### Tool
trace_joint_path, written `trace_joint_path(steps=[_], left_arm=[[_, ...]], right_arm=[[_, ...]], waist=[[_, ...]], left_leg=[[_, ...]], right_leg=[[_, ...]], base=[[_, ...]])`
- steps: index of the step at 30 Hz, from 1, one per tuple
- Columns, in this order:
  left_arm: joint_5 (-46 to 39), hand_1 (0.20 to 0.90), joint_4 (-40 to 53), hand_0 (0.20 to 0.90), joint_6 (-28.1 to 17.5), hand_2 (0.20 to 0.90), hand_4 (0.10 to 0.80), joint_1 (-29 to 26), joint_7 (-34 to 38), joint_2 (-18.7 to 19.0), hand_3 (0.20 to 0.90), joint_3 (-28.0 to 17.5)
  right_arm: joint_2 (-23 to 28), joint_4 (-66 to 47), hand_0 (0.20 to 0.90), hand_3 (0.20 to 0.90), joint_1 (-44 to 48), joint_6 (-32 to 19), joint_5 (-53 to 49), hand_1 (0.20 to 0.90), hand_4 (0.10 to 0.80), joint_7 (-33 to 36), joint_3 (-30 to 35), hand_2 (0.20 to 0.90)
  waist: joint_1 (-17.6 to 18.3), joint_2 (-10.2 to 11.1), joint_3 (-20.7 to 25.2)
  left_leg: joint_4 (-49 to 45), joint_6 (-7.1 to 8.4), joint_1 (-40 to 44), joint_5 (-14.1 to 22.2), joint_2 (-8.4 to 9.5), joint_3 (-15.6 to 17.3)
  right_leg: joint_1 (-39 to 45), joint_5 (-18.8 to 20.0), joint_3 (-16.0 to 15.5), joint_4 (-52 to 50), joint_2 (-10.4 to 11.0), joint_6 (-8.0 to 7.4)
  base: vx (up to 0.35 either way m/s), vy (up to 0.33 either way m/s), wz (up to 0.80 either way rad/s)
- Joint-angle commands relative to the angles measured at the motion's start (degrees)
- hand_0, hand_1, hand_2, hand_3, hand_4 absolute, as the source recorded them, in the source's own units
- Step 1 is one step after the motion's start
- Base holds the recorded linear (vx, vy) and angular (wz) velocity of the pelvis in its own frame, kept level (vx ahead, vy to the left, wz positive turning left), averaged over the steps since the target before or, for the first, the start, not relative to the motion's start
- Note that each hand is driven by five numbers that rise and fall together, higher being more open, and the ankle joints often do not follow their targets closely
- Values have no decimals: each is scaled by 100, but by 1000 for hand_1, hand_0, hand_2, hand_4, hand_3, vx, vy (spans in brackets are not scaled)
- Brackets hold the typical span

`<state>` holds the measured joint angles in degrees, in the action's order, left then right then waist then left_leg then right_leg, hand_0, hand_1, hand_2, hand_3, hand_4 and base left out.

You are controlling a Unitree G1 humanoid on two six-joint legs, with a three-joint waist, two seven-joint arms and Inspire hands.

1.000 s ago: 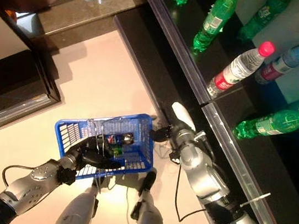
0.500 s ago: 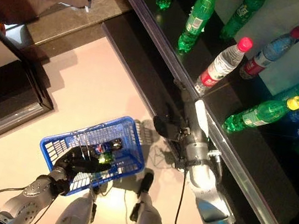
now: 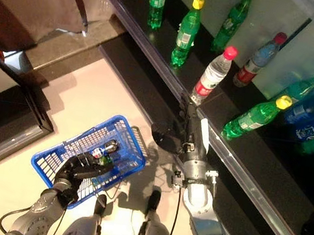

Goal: Pick up the drink and place into the basket.

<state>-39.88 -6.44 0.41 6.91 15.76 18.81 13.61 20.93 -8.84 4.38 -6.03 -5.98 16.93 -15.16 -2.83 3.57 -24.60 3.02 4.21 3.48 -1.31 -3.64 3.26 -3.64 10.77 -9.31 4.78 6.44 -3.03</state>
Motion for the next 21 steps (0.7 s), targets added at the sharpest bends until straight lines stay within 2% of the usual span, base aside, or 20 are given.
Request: trace_joint_path(steps=[1,6,8,9,10,12,13,15,17,19,21], left_arm=[[61,300,772,300,-1833,300,100,-256,-141,-66,200,-158],[-60,300,696,300,-1868,300,100,-255,-44,-119,200,-183],[-138,300,749,300,-1918,300,100,-141,-6,-138,200,-244],[-205,300,754,300,-1980,300,100,-60,12,-155,200,-287],[-280,300,724,300,-2010,300,100,-9,8,-176,200,-318],[-280,300,724,300,-2010,300,100,-9,8,-176,200,-318],[-345,300,669,300,-2046,300,100,81,-2,-224,200,-363],[-386,300,620,300,-2094,300,100,191,-54,-250,200,-394],[-412,300,664,300,-2130,300,100,302,-49,-245,200,-402],[-499,300,677,300,-2203,300,100,394,-64,-226,200,-401],[-527,300,675,300,-2290,300,100,480,-74,-233,200,-403]], right_arm=[[66,-71,900,900,-203,-750,-77,900,800,-43,-176,900],[77,-71,900,900,-194,-623,-124,900,800,-52,-193,900],[139,-138,900,900,-259,-586,-161,900,800,-186,-150,900],[197,-137,900,900,-307,-596,-160,900,800,-272,-140,900],[244,-129,900,900,-338,-617,-184,900,800,-302,-152,900],[244,-129,900,900,-338,-617,-184,900,800,-302,-152,900],[278,-38,900,900,-361,-685,-209,900,800,-355,-184,900],[274,8,900,900,-374,-710,-230,900,800,-421,-185,900],[355,-68,900,900,-443,-706,-268,900,800,-467,-148,900],[453,-126,900,900,-529,-724,-298,900,800,-473,-139,900],[536,-124,900,900,-562,-764,-368,900,800,-471,-134,900]], waist=[[56,-232,1471],[101,-221,1518],[153,-150,1494],[176,-76,1421],[176,-39,1316],[176,-39,1316],[141,-67,1140],[64,-142,1076],[16,-201,1085],[-66,-302,1072],[-109,-330,1055]], left_leg=[[164,-284,-310,-372,79,-238],[-9,-212,-263,-322,-28,-218],[-596,-186,-382,-132,-93,-85],[-1338,-197,-649,-106,-129,39],[-1971,-200,-945,-276,-168,29],[-1971,-200,-945,-276,-168,29],[-2445,-213,-1347,-512,-158,-145],[-1910,-179,-1362,-727,-184,-211],[-1227,-94,-1272,-973,-358,-265],[-463,64,-1320,-1501,-602,-500],[-259,120,-1369,-1642,-735,-686]], right_leg=[[556,-676,54,-299,-133,-20],[616,-787,63,-356,-202,85],[573,-771,77,-398,-147,140],[544,-771,62,-481,-111,213],[537,-782,72,-589,-123,285],[537,-782,72,-589,-123,285],[570,-847,190,-762,-226,361],[673,-933,299,-825,-305,310],[771,-1010,356,-807,-320,255],[916,-1101,455,-765,-347,229],[1007,-1171,546,-754,-307,210]], base=[[-12,-75,-9],[17,-79,-3],[21,-64,-2],[47,-85,-6],[43,-67,-5],[68,-12,-7],[162,29,-8],[251,146,-6],[274,255,-45],[289,286,-39],[185,189,-45]])
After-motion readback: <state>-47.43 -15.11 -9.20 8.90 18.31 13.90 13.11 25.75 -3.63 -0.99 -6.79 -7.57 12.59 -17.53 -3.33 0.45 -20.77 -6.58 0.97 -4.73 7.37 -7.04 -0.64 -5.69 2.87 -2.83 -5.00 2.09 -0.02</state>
